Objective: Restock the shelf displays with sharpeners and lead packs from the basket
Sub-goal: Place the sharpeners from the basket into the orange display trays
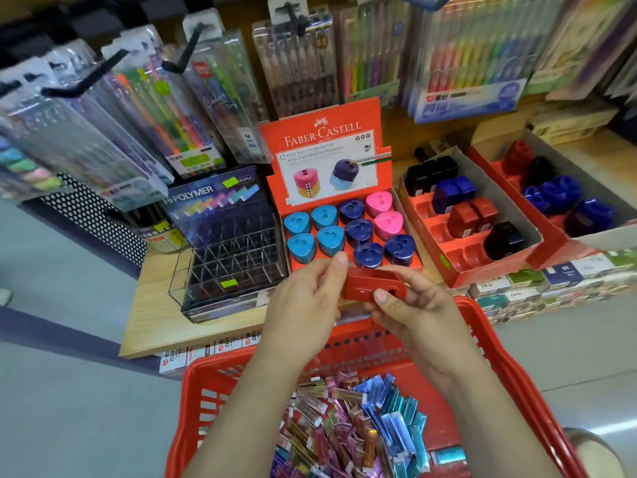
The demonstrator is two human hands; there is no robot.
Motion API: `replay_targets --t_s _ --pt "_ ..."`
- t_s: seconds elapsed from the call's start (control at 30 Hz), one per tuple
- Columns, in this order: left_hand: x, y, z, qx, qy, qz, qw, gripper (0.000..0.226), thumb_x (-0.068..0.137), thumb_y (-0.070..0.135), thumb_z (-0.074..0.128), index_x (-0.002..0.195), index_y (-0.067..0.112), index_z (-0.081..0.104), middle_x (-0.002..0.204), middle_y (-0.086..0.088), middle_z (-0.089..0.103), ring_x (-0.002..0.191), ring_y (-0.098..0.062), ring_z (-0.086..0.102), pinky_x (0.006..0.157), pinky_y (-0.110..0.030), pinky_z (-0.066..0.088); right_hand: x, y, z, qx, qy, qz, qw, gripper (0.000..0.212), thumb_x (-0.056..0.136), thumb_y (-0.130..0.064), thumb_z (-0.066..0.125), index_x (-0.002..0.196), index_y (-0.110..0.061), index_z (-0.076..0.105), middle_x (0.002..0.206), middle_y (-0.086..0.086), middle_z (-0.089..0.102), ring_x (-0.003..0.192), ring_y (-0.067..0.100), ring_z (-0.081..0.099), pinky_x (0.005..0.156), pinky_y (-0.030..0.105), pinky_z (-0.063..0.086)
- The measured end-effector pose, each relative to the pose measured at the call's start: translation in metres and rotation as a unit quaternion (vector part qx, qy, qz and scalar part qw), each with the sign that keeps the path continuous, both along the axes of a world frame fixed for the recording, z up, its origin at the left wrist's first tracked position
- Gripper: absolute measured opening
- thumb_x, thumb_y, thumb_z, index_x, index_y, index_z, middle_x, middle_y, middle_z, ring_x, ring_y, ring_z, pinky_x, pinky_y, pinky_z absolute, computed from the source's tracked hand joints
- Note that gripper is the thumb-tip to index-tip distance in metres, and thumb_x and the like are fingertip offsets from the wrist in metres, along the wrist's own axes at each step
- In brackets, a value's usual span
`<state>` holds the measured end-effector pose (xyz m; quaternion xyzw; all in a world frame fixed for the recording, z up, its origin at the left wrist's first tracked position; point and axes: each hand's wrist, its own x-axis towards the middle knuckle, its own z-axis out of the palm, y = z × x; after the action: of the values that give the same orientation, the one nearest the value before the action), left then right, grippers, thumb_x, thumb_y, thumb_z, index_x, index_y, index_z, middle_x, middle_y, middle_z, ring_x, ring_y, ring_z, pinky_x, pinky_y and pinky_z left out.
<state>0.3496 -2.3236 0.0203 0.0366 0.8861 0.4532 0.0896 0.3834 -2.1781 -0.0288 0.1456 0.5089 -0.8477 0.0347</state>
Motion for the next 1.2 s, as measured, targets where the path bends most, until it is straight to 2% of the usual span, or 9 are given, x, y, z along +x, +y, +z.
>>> replay_targets --t_s 0.13,0.23,0.37,0.47,0.57,0.7,0.83,1.07,1.2 --pt "0.001 0.005 0.000 0.188 -0.163 0.013 0.968 0.025 0.093 0.035 0.053 0.104 0.015 0.065 0.074 -0.006 0.072 0.063 -0.014 0.066 0.060 -0.025 0.054 0.002 0.008 0.009 -0.021 0.024 0.030 0.999 0.034 0.076 -0.008 0.067 0.110 -0.005 0.067 0.098 0.016 0.072 0.089 0.027 0.070 0.079 0.028 0.057" --pt "-0.002 0.008 -0.003 0.272 -0.154 0.033 0.949 0.033 0.077 0.027 0.070 0.107 0.015 0.065 0.092 -0.011 0.073 0.081 -0.019 0.070 0.073 -0.027 0.056 0.000 0.018 0.017 -0.004 0.020 0.007 1.000 0.034 0.076 -0.019 0.068 0.109 -0.009 0.070 0.107 0.012 0.072 0.099 0.024 0.070 0.083 0.029 0.056" --pt "-0.009 0.026 0.005 0.304 -0.124 0.013 0.945 0.038 0.066 0.018 0.076 0.102 0.016 0.068 0.094 -0.001 0.075 0.087 -0.013 0.071 0.069 -0.019 0.054 -0.004 0.034 0.022 0.004 0.024 -0.083 0.996 0.037 0.068 -0.017 0.073 0.105 -0.012 0.071 0.099 0.010 0.075 0.094 0.024 0.072 0.080 0.031 0.058" --pt "-0.020 0.050 0.014 0.255 -0.066 -0.012 0.965 0.033 0.068 0.008 0.080 0.098 0.015 0.071 0.094 -0.003 0.074 0.087 -0.014 0.070 0.075 -0.019 0.055 -0.004 0.047 0.022 -0.006 0.021 -0.118 0.993 0.039 0.071 -0.018 0.073 0.110 -0.014 0.069 0.099 0.008 0.076 0.095 0.023 0.071 0.081 0.033 0.058" --pt "-0.040 0.079 0.017 0.204 -0.008 -0.020 0.979 0.030 0.074 0.005 0.079 0.097 0.020 0.068 0.093 -0.002 0.073 0.084 -0.012 0.069 0.078 -0.021 0.056 -0.005 0.064 0.017 0.083 -0.021 -0.218 0.972 0.026 0.082 -0.013 0.074 0.106 -0.021 0.071 0.091 -0.001 0.076 0.086 0.015 0.072 0.070 0.027 0.056" --pt "-0.069 0.116 0.005 0.080 0.085 -0.036 0.992 0.035 0.072 0.014 0.082 0.088 0.034 0.059 0.080 0.016 0.065 0.070 0.004 0.063 0.075 -0.020 0.054 -0.006 0.092 0.002 0.195 -0.099 -0.362 0.906 0.028 0.087 -0.004 0.060 0.103 -0.026 0.067 0.097 -0.001 0.068 0.088 0.014 0.064 0.090 0.043 0.055" --pt "-0.079 0.134 -0.014 -0.016 0.111 -0.076 0.991 0.035 0.074 0.017 0.081 0.089 0.034 0.055 0.083 0.014 0.064 0.075 -0.007 0.065 0.077 -0.034 0.057 -0.006 0.094 -0.002 0.252 -0.108 -0.341 0.899 0.038 0.086 -0.004 0.058 0.110 -0.035 0.058 0.108 -0.007 0.059 0.096 0.006 0.058 0.091 0.040 0.051" --pt "-0.084 0.141 -0.028 -0.083 0.126 -0.105 0.983 0.029 0.074 0.022 0.081 0.094 0.028 0.061 0.085 0.007 0.068 0.075 -0.008 0.065 0.074 -0.035 0.057 -0.004 0.092 -0.003 0.268 -0.094 -0.311 0.907 0.042 0.090 -0.010 0.059 0.119 -0.038 0.050 0.096 -0.024 0.050 0.082 -0.010 0.054 0.065 0.019 0.044" --pt "-0.086 0.144 -0.027 -0.159 0.163 -0.137 0.964 0.030 0.078 0.030 0.077 0.105 0.023 0.067 0.102 0.003 0.069 0.094 -0.013 0.060 0.085 -0.032 0.051 -0.003 0.090 -0.006 0.315 -0.087 -0.286 0.901 0.048 0.091 -0.018 0.063 0.132 -0.038 0.048 0.084 -0.022 0.052 0.076 0.003 0.061 0.067 0.034 0.058"
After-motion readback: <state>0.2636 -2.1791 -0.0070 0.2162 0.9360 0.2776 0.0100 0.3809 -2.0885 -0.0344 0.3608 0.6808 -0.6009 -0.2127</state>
